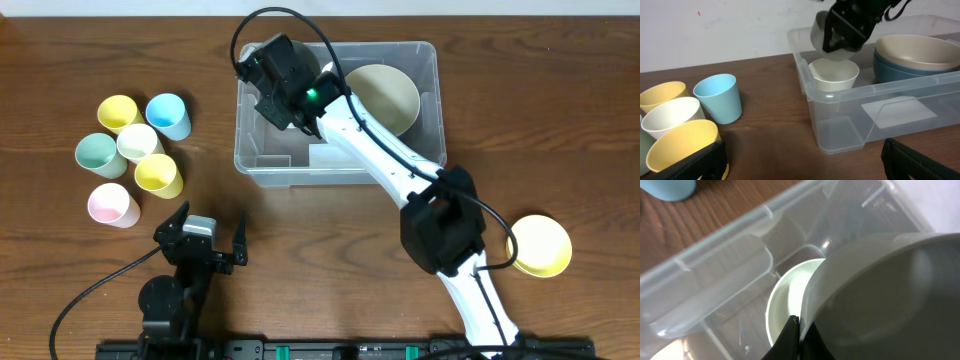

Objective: Pack container
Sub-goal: 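Lift the right gripper up and away from the container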

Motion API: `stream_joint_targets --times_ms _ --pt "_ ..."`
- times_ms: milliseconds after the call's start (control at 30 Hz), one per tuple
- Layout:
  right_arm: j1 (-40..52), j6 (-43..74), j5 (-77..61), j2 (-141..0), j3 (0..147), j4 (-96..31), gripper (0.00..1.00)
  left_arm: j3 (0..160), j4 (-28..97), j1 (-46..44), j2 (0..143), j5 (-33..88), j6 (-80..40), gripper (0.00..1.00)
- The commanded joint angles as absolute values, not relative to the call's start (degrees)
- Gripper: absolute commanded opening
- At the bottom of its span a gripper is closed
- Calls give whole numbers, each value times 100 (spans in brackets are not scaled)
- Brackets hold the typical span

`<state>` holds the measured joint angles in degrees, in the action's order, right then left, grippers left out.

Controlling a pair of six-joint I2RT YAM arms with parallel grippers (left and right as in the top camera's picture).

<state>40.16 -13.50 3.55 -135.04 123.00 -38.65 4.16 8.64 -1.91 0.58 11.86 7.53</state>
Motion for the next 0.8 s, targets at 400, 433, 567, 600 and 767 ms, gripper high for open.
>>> stream_joint_targets --times_ms 400,433,567,600,767 --pt "3968 -1420 467 -13631 12446 -3669 40 318 1020 -163 30 1247 790 98" --pt "3968 -1420 471 -13631 12508 -3730 41 318 1020 -163 30 1247 790 98" --pt "3935 -1225 497 -13629 13286 -4517 46 318 1020 -163 30 1247 790 98" --pt "3907 -1120 495 -13629 13581 -4810 47 318 1020 -163 30 1247 790 98" --pt "3625 -266 493 -13629 15404 -6761 57 318 1020 -163 30 1247 790 98"
